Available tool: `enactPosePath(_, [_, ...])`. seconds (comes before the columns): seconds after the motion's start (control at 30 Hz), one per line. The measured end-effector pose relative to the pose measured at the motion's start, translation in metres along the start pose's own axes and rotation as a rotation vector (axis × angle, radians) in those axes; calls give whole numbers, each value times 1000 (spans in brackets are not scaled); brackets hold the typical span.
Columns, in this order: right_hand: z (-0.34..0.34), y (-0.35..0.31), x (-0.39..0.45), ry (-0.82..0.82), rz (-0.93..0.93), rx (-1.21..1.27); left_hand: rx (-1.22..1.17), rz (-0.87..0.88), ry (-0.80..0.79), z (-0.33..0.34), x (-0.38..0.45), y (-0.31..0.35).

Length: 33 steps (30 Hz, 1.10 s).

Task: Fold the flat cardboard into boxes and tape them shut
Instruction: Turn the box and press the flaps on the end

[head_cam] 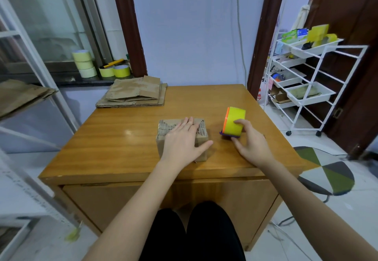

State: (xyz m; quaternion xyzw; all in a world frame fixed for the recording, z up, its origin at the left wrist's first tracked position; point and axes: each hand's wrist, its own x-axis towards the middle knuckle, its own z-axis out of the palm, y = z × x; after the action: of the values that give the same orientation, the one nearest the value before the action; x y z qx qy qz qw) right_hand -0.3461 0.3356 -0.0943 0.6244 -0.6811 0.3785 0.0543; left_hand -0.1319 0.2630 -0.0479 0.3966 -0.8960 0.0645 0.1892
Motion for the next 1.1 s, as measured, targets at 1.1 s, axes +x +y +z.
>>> enactPosePath(1.1, [31,-108,20,-320,-19,50,-669,-278,-35,-10,-21,-47])
